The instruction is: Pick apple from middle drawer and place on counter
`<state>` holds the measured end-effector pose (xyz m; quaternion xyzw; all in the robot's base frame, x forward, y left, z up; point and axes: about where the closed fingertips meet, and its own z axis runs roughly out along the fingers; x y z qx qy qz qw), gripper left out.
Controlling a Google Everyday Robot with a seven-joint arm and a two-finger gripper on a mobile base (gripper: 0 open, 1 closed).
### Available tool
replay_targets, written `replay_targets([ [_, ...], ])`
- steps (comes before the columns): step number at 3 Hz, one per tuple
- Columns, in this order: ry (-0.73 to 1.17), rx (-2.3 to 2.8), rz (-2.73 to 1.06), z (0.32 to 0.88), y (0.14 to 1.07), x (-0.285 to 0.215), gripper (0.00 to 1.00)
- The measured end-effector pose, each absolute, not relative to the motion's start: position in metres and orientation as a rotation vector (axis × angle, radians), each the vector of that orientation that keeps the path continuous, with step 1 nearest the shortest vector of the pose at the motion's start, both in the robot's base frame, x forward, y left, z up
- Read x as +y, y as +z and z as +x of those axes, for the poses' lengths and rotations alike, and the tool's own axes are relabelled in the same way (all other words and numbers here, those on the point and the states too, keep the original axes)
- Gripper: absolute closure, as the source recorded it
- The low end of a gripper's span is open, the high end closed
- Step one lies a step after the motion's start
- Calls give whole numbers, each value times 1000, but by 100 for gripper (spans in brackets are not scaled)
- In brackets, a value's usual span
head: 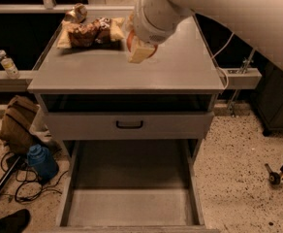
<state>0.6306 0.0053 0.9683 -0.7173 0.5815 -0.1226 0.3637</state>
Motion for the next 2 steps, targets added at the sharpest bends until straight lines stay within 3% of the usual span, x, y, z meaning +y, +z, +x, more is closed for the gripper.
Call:
replay_targets([
  [2,-108,1581,-2172,723,860,28,100],
])
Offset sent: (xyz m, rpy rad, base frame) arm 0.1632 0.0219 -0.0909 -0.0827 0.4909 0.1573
